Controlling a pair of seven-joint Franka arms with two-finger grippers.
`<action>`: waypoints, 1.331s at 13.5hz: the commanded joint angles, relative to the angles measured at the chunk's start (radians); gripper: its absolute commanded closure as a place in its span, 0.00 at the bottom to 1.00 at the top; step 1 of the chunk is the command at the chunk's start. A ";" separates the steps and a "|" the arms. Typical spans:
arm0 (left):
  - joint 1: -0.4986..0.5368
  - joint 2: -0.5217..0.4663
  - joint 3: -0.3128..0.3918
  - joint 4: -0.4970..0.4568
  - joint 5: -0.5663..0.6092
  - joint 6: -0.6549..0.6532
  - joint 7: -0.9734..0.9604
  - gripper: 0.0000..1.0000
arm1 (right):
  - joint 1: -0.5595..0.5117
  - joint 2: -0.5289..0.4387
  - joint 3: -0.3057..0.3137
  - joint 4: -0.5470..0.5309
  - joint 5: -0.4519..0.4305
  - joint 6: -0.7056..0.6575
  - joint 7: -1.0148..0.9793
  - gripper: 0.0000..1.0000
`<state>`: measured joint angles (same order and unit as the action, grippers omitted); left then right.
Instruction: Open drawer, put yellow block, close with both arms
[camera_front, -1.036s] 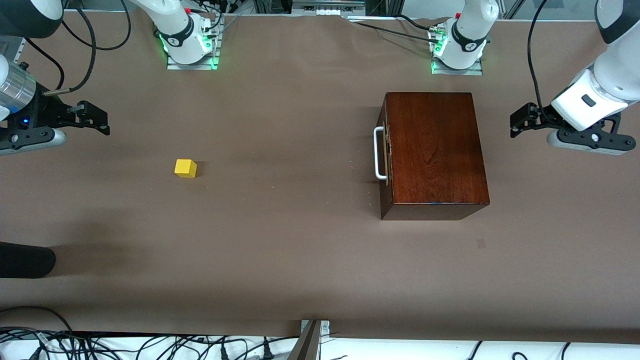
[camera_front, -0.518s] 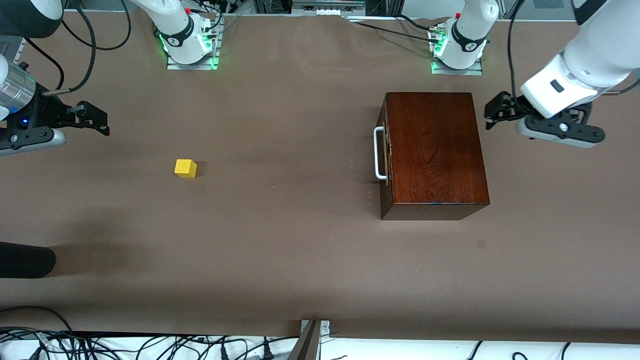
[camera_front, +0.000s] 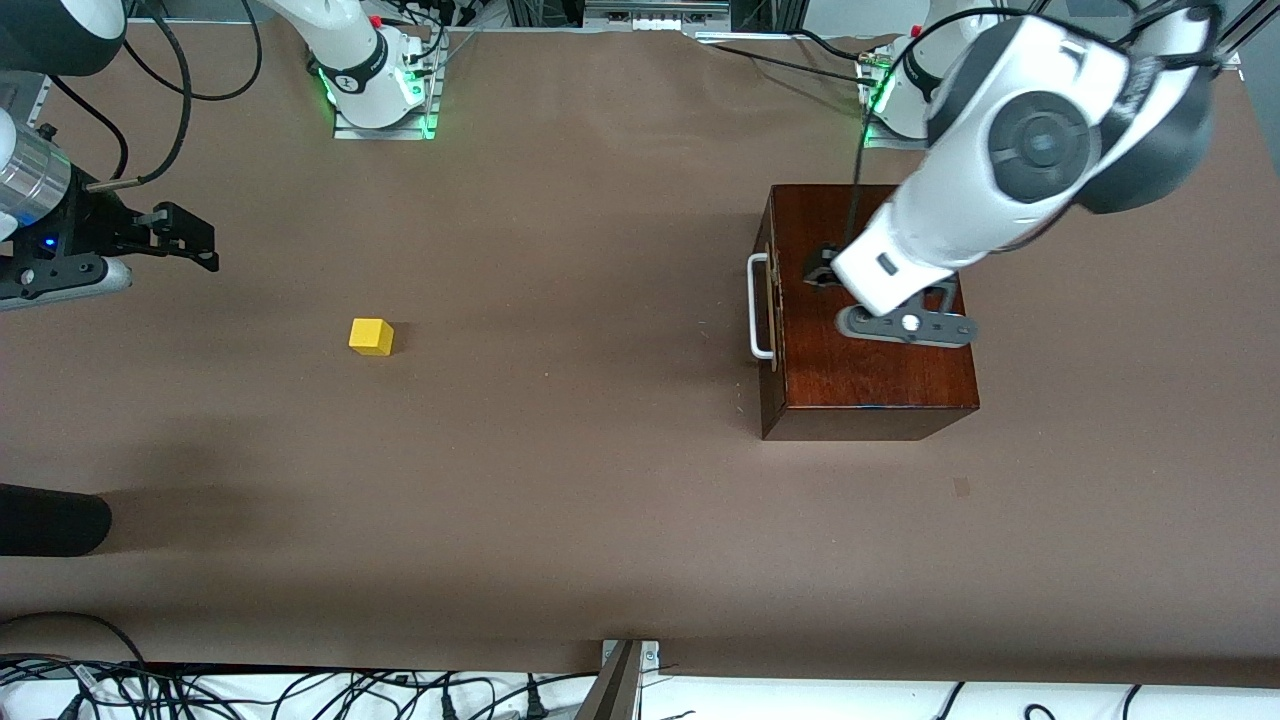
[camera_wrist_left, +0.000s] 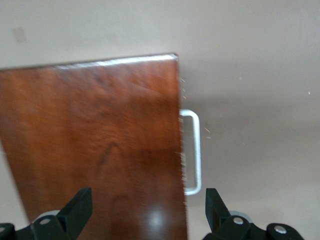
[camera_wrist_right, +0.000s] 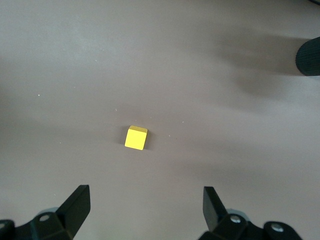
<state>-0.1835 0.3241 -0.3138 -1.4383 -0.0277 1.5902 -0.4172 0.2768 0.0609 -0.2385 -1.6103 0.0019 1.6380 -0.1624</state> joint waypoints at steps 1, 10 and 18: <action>-0.098 0.059 0.007 0.032 0.003 -0.024 -0.052 0.00 | -0.007 0.011 0.001 0.023 0.003 -0.007 0.003 0.00; -0.312 0.127 0.007 -0.189 0.267 0.253 -0.298 0.00 | -0.011 0.022 -0.001 0.024 0.000 -0.001 0.003 0.00; -0.298 0.174 0.032 -0.217 0.347 0.344 -0.360 0.00 | -0.010 0.022 0.001 0.024 -0.011 0.002 0.001 0.00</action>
<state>-0.4877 0.4892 -0.2780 -1.6491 0.2844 1.9011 -0.7488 0.2746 0.0710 -0.2423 -1.6102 0.0016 1.6448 -0.1620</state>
